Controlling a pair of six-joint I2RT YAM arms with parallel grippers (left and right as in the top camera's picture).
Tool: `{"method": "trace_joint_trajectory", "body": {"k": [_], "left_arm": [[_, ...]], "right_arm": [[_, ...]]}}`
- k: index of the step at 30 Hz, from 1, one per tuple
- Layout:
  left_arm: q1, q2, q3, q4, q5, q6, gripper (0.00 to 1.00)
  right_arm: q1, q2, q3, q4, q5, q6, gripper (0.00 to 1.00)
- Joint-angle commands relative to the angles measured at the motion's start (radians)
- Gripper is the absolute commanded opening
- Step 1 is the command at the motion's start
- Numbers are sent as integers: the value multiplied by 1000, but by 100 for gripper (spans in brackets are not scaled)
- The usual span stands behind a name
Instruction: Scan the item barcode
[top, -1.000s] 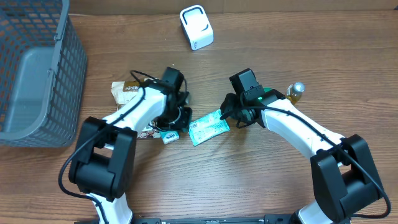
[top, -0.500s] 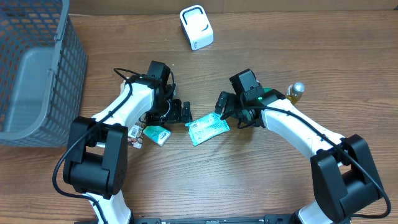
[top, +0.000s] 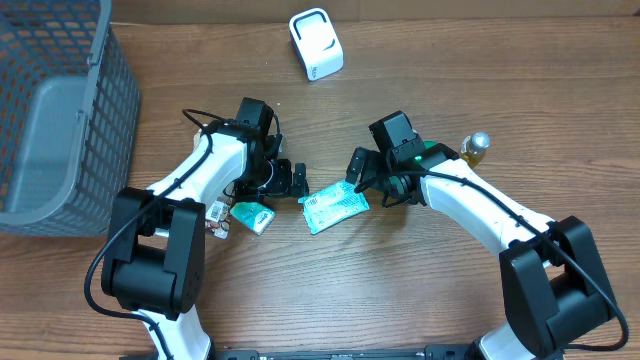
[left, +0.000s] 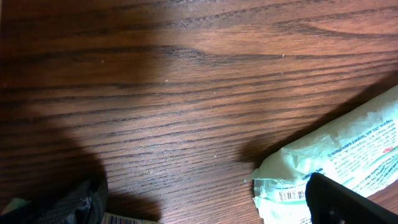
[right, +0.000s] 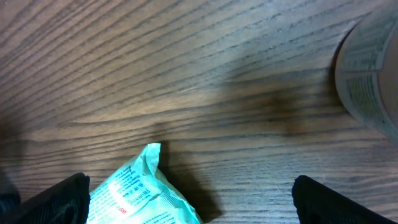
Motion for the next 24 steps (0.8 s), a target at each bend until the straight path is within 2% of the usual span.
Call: {"method": "trace_joint_trajectory", "body": {"k": [1, 24], "left_arm": [[-2, -28, 19, 1, -10, -9, 100], [-2, -28, 19, 1, -10, -9, 100]], "right_arm": [[2, -21, 19, -6, 16, 0, 100], [2, -21, 19, 6, 16, 0, 100]]}}
